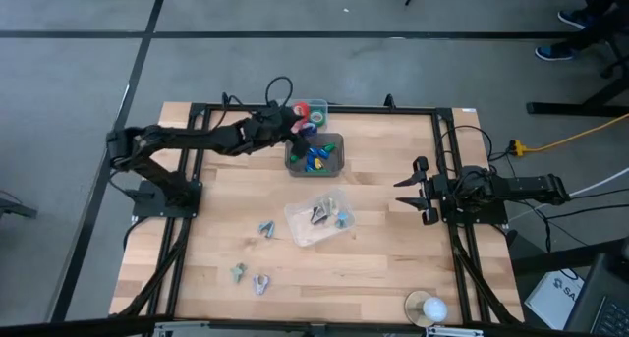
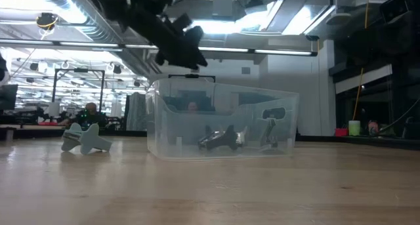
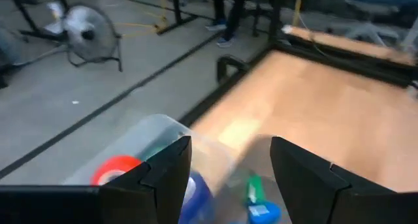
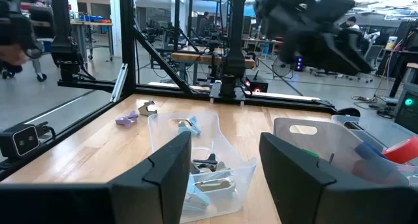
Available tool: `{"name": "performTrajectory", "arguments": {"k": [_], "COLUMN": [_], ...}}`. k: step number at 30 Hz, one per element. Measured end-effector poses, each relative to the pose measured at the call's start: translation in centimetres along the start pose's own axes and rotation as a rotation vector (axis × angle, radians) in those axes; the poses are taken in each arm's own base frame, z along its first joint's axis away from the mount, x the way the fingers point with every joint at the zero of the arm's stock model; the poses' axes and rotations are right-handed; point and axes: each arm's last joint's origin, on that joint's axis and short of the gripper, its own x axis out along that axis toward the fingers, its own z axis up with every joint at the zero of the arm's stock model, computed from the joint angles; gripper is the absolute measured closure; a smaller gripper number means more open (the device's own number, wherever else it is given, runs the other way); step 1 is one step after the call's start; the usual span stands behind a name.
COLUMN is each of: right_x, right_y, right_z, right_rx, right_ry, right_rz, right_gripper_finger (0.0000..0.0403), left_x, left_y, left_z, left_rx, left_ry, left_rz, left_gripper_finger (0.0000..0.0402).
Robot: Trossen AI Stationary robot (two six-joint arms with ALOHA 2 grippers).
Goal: Pick and place Stapler, Stapler remover, tape
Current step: Put the blue staple remover into the bottom transparent bin
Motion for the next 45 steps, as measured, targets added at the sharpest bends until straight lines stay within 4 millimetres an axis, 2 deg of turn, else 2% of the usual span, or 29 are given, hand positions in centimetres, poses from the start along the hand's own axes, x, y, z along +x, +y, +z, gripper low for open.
{"name": "performTrajectory", "arguments": {"k": [9, 16, 23, 29, 39, 45], "right_x": [0.0, 0.0, 0.0, 0.0, 0.0, 0.0], "right_y": [0.0, 0.0, 0.0, 0.0, 0.0, 0.0], "right_z": [0.0, 0.0, 0.0, 0.0, 0.0, 0.0], "right_rx": [0.000, 0.000, 0.000, 0.000, 0.000, 0.000], "right_ry": [0.000, 0.000, 0.000, 0.000, 0.000, 0.000], "right_rz": [0.000, 0.000, 0.000, 0.000, 0.000, 0.000], "right_gripper_finger": [0.0215, 0.0215, 0.0215, 0.0215, 0.0215, 0.0215], "left_x": [-4.3, -6.4, -8.8, -11.0, -12.9, -14.2], "left_y": [-4.1, -7.5, -10.0, -11.6, -13.1, -13.7], "left_z": [0.0, -1.4, -3.3, -4.9, -5.7, -6.6], "left_rx": [0.054, 0.108, 0.041, -0.026, -0.096, -0.148], "left_ry": [0.085, 0.167, 0.324, 0.463, 0.483, 0.562], "left_rz": [-0.252, -0.411, -0.473, -0.474, -0.473, -0.456], "left_gripper_finger": [0.0194, 0.0194, 0.0194, 0.0194, 0.0194, 0.0194]}}
